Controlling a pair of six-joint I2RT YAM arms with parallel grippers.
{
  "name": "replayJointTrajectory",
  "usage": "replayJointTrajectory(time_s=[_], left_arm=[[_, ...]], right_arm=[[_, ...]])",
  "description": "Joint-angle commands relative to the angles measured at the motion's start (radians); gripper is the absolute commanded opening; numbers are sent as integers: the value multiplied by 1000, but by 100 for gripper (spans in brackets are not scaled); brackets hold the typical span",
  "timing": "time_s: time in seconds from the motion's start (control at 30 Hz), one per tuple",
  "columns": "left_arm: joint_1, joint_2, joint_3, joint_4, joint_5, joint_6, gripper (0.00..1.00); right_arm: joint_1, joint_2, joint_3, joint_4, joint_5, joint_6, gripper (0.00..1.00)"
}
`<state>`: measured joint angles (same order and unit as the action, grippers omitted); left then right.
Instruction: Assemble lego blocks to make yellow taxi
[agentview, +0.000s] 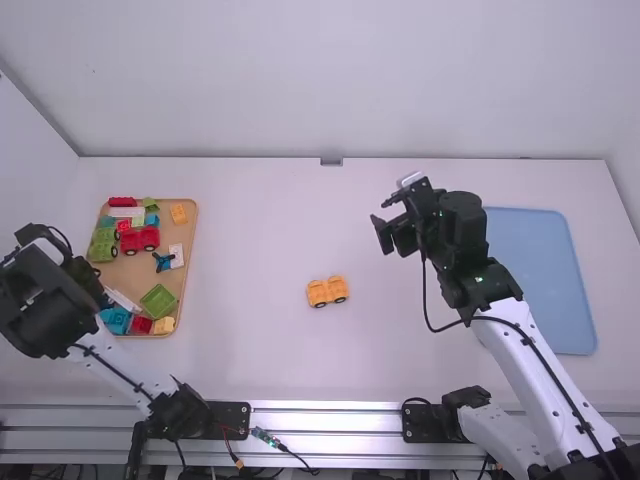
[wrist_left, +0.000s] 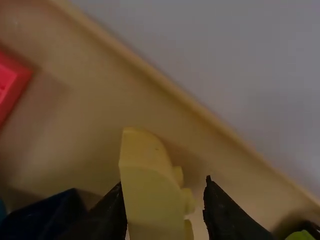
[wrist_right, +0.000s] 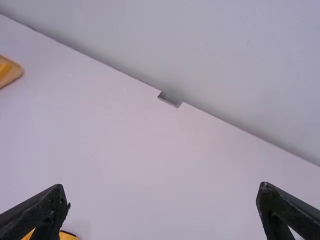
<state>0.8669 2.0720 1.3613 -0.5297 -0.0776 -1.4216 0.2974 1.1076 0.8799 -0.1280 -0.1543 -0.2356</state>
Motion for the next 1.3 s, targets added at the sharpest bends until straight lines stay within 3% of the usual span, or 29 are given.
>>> replayJointTrajectory(time_s=[0.0, 0.17, 0.53, 0.6, 0.8, 1.03, 1.27], left_arm=[[4, 17, -27, -8, 39, 5, 35], [-3, 17, -27, -11, 36, 5, 23], [5, 17, -27, -26, 38, 6, 10], [4, 17, -26, -37, 36, 35, 2], [26, 17, 13, -48, 86, 184, 2], [29, 3, 113, -169, 77, 240, 2], [-1, -94, 119, -159, 51, 341, 2]], right_arm=[[5, -2, 37, -4, -6, 3, 99], [5, -2, 37, -3, -6, 3, 99], [5, -2, 37, -7, -5, 3, 99], [5, -2, 37, -7, -6, 3, 99], [5, -2, 37, -7, -6, 3, 99], [5, -2, 37, -6, -6, 4, 99], [3, -2, 37, 29, -6, 117, 99]])
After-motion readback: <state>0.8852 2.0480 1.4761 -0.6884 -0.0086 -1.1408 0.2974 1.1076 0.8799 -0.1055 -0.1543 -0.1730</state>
